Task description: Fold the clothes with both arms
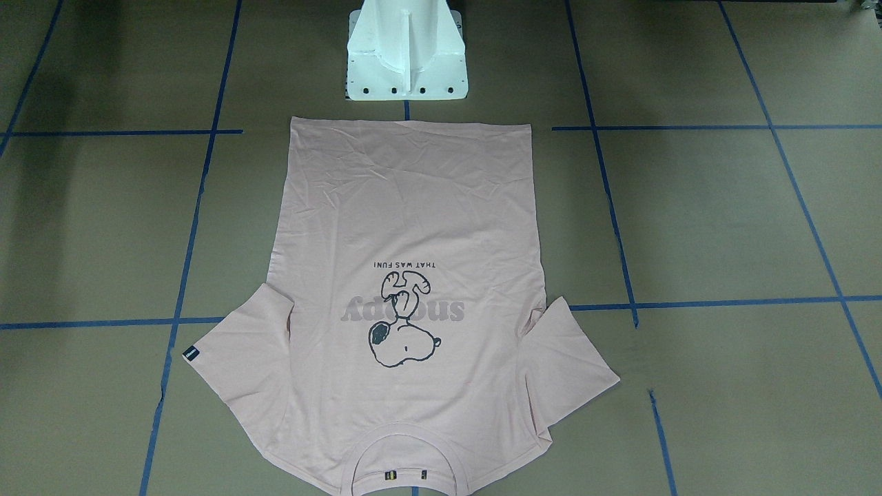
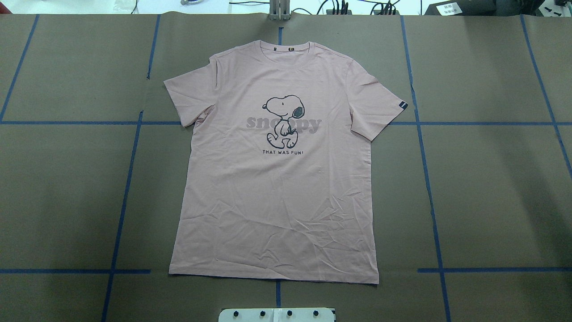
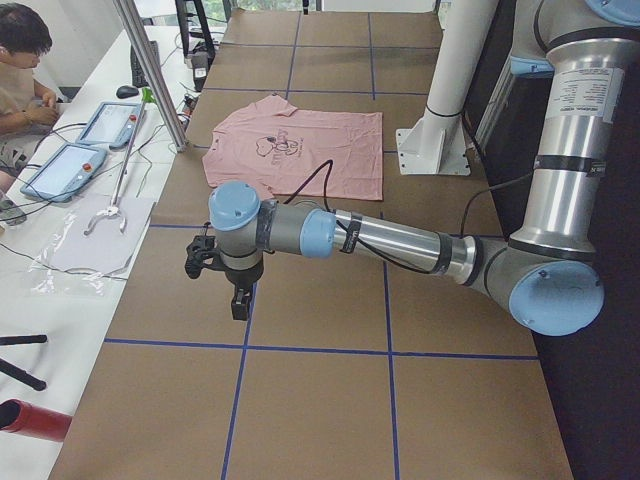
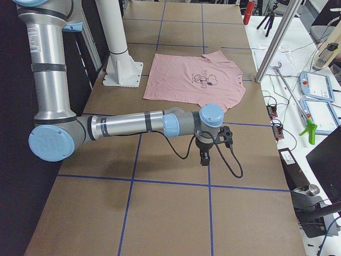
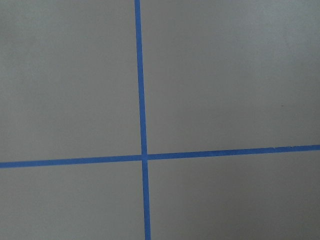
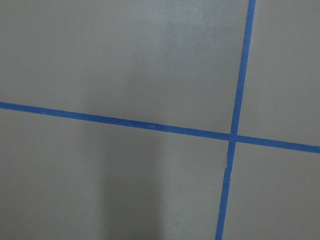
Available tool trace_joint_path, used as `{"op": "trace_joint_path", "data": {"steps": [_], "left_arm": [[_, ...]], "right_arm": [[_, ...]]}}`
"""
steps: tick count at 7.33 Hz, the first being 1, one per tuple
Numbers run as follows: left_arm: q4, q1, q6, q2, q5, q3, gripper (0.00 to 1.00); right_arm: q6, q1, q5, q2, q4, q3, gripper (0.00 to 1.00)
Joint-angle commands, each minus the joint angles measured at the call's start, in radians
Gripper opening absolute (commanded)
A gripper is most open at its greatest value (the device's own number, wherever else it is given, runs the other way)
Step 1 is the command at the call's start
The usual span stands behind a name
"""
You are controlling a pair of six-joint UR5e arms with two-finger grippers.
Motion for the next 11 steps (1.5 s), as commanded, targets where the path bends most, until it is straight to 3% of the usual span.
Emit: {"op": "trace_joint_path", "data": {"steps": [1, 3, 5, 9, 10, 11], "left_arm": [[-0.014, 0.001, 0.015, -0.001, 0.007, -0.008, 1.00], [-0.019, 0.013, 0.008, -0.006, 0.009, 0.007, 1.00], [-0.135, 0.015, 0.155, 0.011, 0.007, 0.060, 1.00], [-0.151, 0.028, 0.210, -0.012, 0.007, 0.081, 1.00], [-0.184, 0.044, 0.207, -0.012, -0.001, 0.073, 1.00], [-0.214, 0.044, 0.203, -0.007, -0.075, 0.081, 1.00]], "right_arm": [[0.000, 0.000, 0.000, 0.004, 0.002, -0.001, 1.00], [0.000, 0.000, 0.000, 0.002, 0.002, 0.000, 1.00], [0.002, -0.002, 0.000, 0.002, 0.012, -0.001, 1.00], [0.000, -0.006, 0.002, 0.004, 0.014, -0.016, 1.00], [0.000, -0.061, -0.002, 0.031, 0.044, -0.017, 1.00], [0.000, -0.140, -0.011, 0.039, 0.108, -0.021, 1.00]]}}
